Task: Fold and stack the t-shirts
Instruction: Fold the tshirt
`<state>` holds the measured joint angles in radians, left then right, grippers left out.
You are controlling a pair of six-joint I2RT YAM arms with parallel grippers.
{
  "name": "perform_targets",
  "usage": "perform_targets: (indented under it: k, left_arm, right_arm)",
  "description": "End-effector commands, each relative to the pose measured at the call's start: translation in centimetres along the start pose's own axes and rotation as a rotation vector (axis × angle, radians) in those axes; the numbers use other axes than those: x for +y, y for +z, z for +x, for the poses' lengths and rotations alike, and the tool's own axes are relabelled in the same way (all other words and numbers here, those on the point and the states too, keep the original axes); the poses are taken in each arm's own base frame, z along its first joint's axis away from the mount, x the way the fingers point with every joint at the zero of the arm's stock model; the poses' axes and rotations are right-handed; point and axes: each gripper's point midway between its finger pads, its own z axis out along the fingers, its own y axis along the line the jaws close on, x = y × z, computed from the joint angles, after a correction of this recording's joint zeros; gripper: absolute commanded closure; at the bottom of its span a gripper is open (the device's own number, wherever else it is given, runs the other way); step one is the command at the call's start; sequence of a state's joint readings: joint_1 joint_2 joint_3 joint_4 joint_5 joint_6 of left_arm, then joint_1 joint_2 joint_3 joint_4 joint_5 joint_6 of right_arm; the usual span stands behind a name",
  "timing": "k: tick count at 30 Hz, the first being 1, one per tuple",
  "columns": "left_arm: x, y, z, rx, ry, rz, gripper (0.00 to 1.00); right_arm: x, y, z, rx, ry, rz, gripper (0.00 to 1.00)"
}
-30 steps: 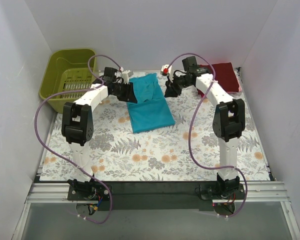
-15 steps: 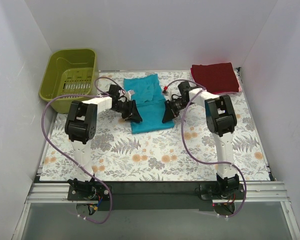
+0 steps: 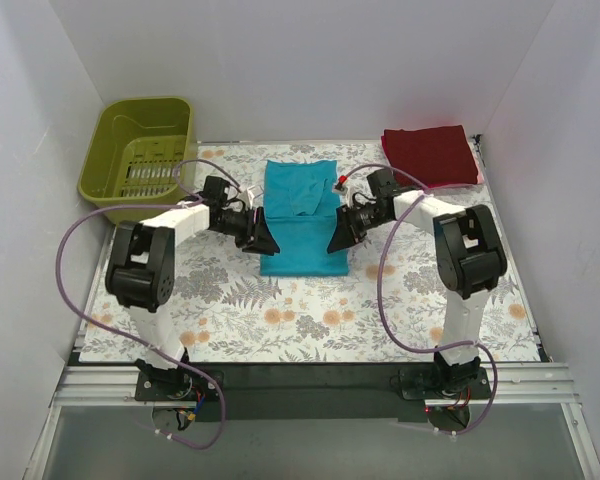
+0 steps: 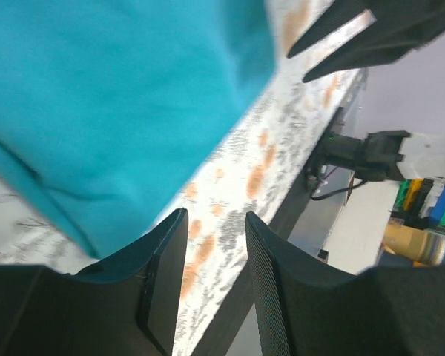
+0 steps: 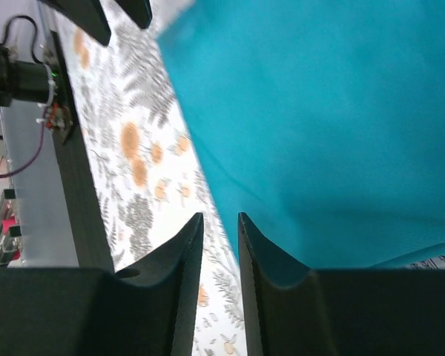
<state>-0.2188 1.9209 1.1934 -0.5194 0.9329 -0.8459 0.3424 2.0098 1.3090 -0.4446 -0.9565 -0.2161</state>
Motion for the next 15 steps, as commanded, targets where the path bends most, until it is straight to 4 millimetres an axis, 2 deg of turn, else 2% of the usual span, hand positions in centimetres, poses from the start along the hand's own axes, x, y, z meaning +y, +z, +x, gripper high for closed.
perform_targets:
  k: [1,4,5,6,7,8,9,11,14,15]
  left_arm:
    - [-6.6,-3.2,-1.1,-0.105,0.14,0.127,0.64]
    - [-7.6,-2.4,0.3,-0.085,0.064,0.162,0.63]
    - [-7.9,-1.7,0.6,-0.08,0.065,0.172,0.63]
    - [-7.3,-1.1,1.5,-0.063,0.02,0.171,0.64]
    - [-7.2,-0.7,1.8,-0.057,-0.045,0.173,0.64]
    - [-7.0,-0.3,1.4,-0.079,-0.031,0.184,0.64]
    - [-6.4,0.2,2.0,-0.072,-0.065,0.178,0.64]
    - [-5.4,1.0,1.7,-0.077,-0.085,0.174,0.64]
    - [-3.0,2.4,1.8,-0.064,-0.114,0.137,0.65]
    - [-2.3,2.8,2.0,-0.059,-0.127,0.125,0.65]
  right_arm:
    - [5.1,-2.2,-4.4,-0.108,-0.103,-0.067,0.68]
    - [7.4,-1.5,-4.0,-0.105,-0.046,-0.102,0.67]
    - [7.6,-0.4,-3.0,-0.102,-0.026,-0.119,0.67]
    - [8.1,0.1,-2.8,-0.104,0.033,-0.129,0.67]
    - [8.1,0.6,-2.5,-0.103,0.051,-0.134,0.67]
    - [8.4,1.6,-2.3,-0.102,0.035,-0.144,0.67]
    - [8.4,2.2,-1.9,-0.091,0.08,-0.146,0.67]
    - [7.9,3.6,-1.0,-0.069,0.116,-0.147,0.68]
    - [5.8,5.0,-0.1,-0.074,0.138,-0.116,0.7]
    - [5.1,5.3,1.0,-0.061,0.16,-0.109,0.71]
